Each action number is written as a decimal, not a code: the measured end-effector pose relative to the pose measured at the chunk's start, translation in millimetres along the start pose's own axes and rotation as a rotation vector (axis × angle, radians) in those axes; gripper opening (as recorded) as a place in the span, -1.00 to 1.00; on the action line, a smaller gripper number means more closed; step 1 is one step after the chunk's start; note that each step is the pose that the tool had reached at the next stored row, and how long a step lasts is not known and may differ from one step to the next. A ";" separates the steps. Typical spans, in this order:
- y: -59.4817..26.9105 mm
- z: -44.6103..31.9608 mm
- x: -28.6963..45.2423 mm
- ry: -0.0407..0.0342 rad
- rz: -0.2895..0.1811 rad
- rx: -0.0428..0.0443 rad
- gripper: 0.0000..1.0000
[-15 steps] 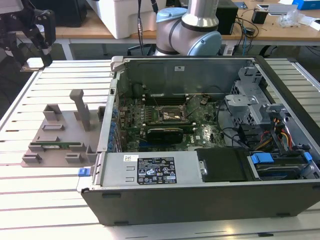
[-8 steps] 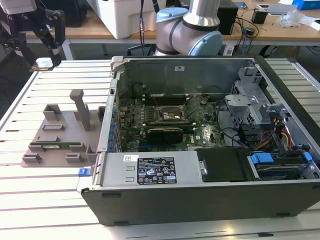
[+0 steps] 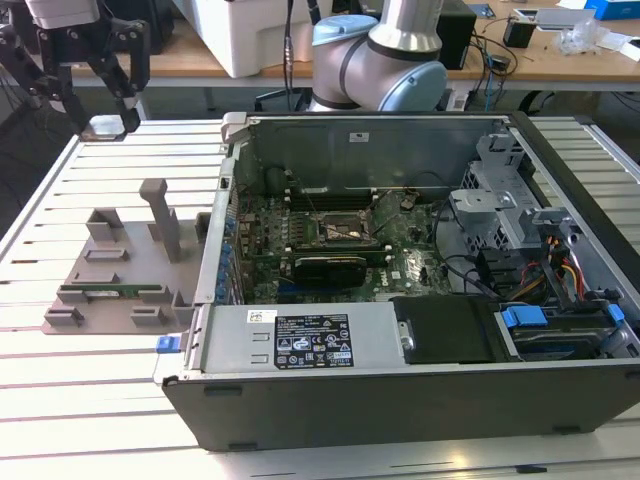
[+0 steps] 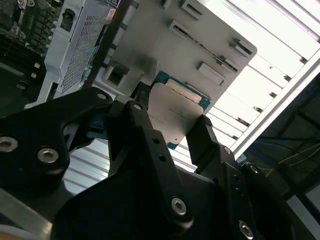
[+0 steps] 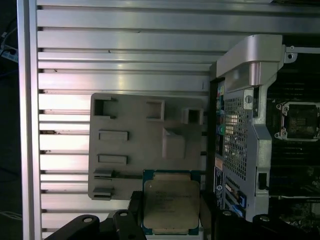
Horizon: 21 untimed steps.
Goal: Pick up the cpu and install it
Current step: 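Pick up the cpu and move it towards the insertion slot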
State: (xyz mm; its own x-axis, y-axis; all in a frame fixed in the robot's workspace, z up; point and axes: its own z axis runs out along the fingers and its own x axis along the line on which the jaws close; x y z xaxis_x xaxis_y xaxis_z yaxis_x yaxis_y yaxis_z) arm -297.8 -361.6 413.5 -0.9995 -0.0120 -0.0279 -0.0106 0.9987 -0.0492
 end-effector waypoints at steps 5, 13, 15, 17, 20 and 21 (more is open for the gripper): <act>0.5 0.5 -12.7 0.0005 0.000 0.0000 0.09; 3.1 1.6 -38.2 0.0017 0.000 0.0000 0.09; 3.5 1.8 -44.0 0.0019 0.000 0.0000 0.09; 3.9 1.9 -48.8 0.0022 0.000 0.0001 0.09; 4.5 2.4 -57.8 0.0023 0.000 0.0000 0.09; 4.6 2.5 -60.0 0.0024 0.000 -0.0001 0.09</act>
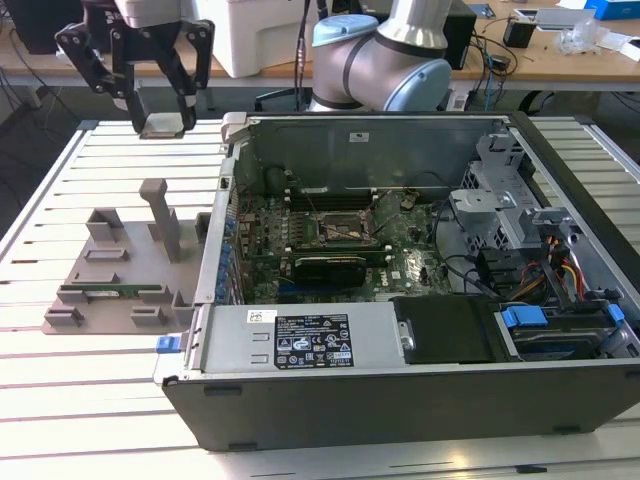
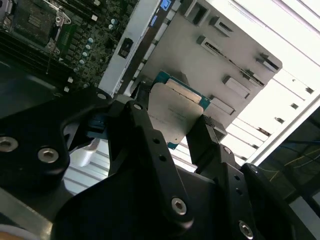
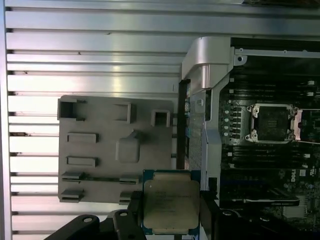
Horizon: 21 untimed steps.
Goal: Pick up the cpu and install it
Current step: 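Pick up the cpu and move it towards the insertion slot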
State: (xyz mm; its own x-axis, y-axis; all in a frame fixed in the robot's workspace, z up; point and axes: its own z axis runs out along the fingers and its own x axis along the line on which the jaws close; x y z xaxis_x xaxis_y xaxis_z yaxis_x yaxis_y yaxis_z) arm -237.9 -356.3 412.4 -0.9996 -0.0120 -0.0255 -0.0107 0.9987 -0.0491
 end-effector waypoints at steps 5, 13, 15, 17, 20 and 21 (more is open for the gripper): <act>0.9 0.6 -12.6 0.0004 0.000 0.0001 0.09; 5.6 3.7 -41.4 0.0023 0.000 0.0007 0.09; 7.3 5.3 -47.2 0.0033 0.000 0.0017 0.09; 10.0 8.8 -56.7 0.0048 0.000 0.0035 0.09; 12.3 11.8 -63.8 0.0066 0.000 0.0051 0.09; 13.0 12.9 -65.7 0.0070 -0.001 0.0054 0.09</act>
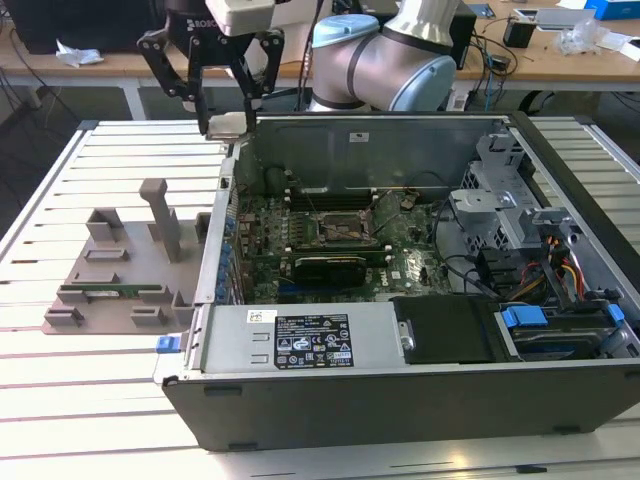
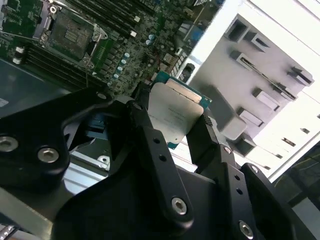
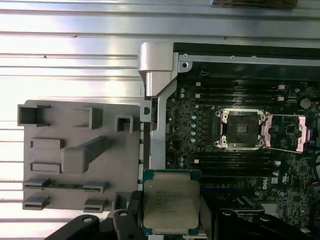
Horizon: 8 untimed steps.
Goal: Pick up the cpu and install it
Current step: 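Pick up the cpu and move it towards the insertion slot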
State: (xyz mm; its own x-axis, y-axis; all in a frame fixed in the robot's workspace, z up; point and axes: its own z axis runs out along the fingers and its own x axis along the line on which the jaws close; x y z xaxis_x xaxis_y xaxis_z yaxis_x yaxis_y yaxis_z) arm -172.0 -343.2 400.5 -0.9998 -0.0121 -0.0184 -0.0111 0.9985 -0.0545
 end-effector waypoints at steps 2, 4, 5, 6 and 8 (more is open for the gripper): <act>2.0 3.0 -5.4 0.0019 0.000 0.0010 0.09; 3.6 5.5 -9.9 0.0031 0.000 0.0017 0.09; 4.2 7.1 -13.5 0.0038 0.000 0.0019 0.09; 4.5 7.8 -15.2 0.0040 0.000 0.0020 0.09; 5.2 9.5 -19.8 0.0046 0.000 0.0022 0.09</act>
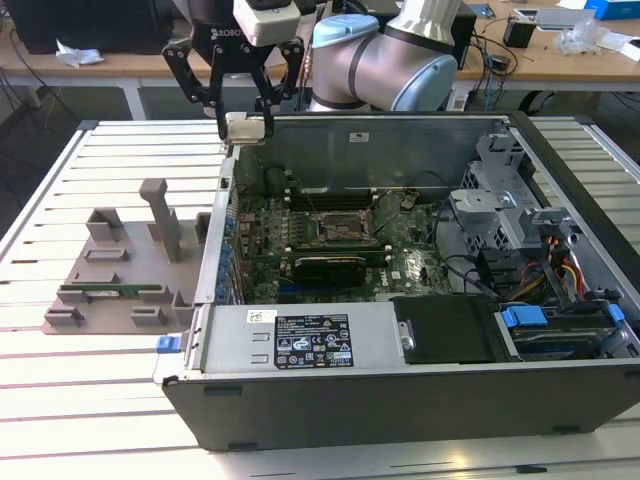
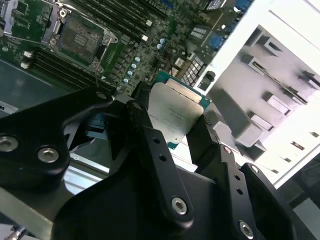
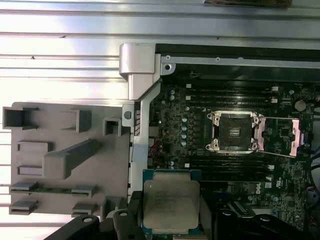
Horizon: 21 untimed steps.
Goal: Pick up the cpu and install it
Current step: 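Pick up the cpu and move it towards the insertion slot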
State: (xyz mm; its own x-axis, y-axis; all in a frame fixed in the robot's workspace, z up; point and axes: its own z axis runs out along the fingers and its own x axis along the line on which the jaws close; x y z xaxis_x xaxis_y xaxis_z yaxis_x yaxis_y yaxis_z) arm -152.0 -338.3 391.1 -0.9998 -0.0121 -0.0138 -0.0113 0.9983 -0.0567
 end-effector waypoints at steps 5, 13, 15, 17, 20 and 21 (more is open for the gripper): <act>1.2 3.0 -9.3 0.0009 0.000 -0.0001 0.09; 3.0 8.4 -25.1 0.0020 0.000 0.0000 0.09; 3.3 9.5 -28.4 0.0021 0.000 0.0001 0.09; 3.9 11.4 -34.4 0.0027 0.000 0.0002 0.09; 4.9 14.2 -44.1 0.0039 0.000 0.0004 0.09; 5.1 14.7 -45.6 0.0041 0.000 0.0004 0.09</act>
State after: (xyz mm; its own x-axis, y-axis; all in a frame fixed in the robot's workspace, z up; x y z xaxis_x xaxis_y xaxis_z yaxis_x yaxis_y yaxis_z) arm -106.3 -333.5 376.8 -0.9999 -0.0121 -0.0097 -0.0116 0.9983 -0.0571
